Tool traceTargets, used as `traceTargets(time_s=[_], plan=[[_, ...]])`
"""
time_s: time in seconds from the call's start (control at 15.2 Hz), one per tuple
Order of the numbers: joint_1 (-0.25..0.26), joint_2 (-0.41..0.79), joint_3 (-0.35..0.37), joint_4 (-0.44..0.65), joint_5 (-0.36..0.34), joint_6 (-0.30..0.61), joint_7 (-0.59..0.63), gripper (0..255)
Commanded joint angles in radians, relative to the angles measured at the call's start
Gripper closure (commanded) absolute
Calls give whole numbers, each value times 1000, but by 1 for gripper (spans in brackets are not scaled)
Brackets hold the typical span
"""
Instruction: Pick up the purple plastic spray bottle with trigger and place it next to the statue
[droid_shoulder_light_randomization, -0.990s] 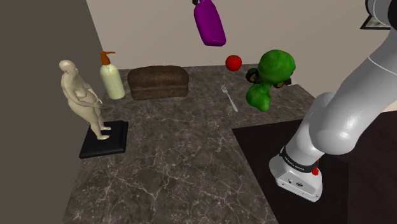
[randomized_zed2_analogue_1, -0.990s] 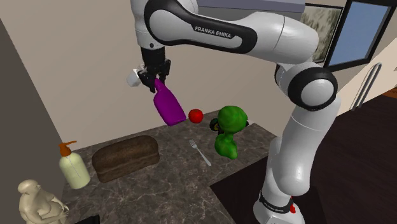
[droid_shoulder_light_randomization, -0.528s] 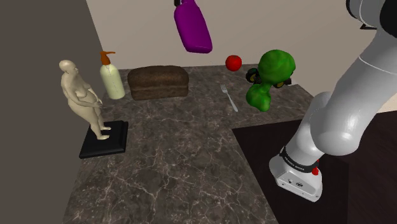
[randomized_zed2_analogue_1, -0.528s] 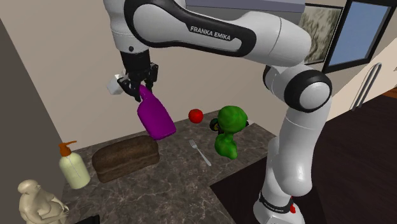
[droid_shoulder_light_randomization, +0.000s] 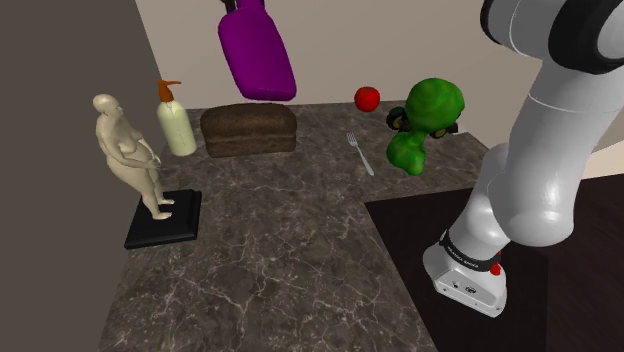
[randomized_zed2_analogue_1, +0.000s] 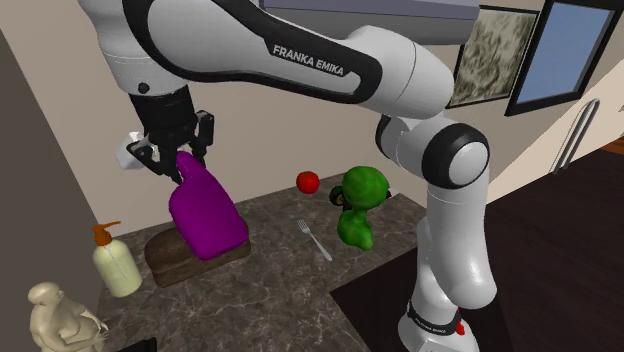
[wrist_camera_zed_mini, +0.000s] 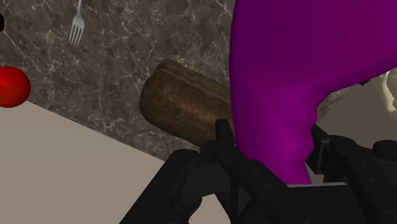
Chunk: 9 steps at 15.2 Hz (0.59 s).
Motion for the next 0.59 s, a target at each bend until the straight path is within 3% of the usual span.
traceTargets(time_s=[0.0,0.53], plan=[[56,80,21,118,-41,-57,40,255],[4,-37,12,-164,24,113,72,255]])
